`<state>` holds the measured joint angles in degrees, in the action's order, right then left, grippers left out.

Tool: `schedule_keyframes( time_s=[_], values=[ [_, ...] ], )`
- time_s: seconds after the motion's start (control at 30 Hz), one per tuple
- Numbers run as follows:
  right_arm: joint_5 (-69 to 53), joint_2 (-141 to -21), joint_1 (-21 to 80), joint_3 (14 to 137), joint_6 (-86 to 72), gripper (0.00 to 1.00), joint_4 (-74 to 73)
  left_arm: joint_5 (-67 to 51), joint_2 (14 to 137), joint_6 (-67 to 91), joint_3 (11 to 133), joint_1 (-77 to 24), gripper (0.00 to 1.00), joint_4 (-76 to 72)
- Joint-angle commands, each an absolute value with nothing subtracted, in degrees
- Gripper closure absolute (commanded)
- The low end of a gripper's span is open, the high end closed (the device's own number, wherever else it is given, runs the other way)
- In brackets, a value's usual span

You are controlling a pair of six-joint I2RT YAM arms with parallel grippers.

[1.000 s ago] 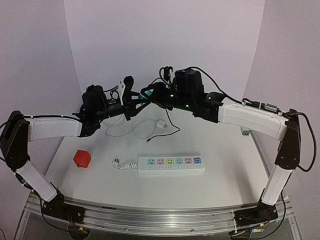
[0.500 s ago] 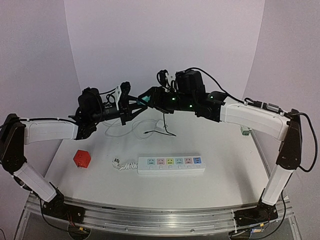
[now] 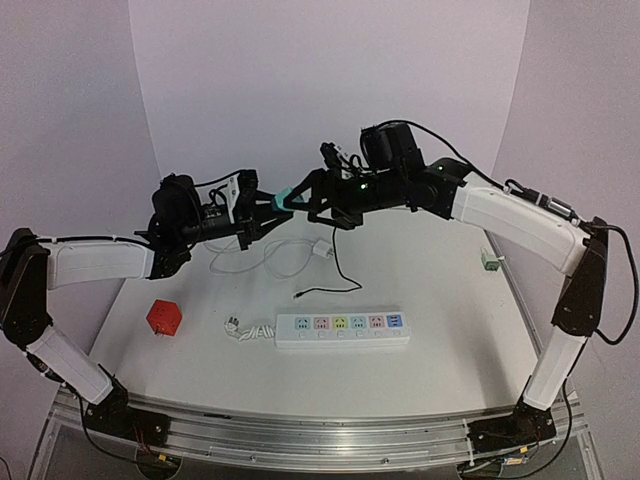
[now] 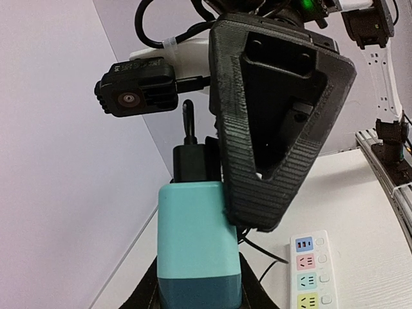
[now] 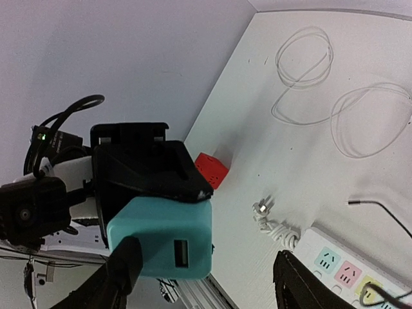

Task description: Insert the plug

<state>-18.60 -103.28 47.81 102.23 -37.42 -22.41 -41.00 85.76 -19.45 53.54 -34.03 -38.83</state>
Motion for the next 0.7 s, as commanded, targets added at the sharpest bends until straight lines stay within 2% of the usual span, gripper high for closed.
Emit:
schedule_keyframes(
  time_s=[0.0, 0.13, 0.47, 0.53, 0.67],
  values=[
    [-22.05, -103.63, 47.58, 104.84, -37.09, 0.32, -28.89, -42.03, 83.22, -23.35, 53.70, -33.57, 1.00, -41.16],
    [-21.47, -103.01, 47.57, 106.08, -36.40, 0.30, -29.35, -42.74, 83.27, -24.03, 53.62, -33.60, 1.00, -40.45],
    [-24.52, -107.67, 47.61, 115.10, -36.67, 0.08, -30.65, -43.16, 83.24, -26.00, 53.75, -33.64, 1.00, -37.90],
    [-23.18, -108.62, 47.60, 116.65, -36.71, 0.09, -32.09, -43.23, 83.15, -26.11, 53.72, -33.58, 1.00, -37.99],
    [-21.86, -110.52, 47.58, 118.91, -36.13, 0.19, -35.50, -43.16, 83.27, -26.10, 53.96, -33.65, 1.00, -38.05]
  ],
)
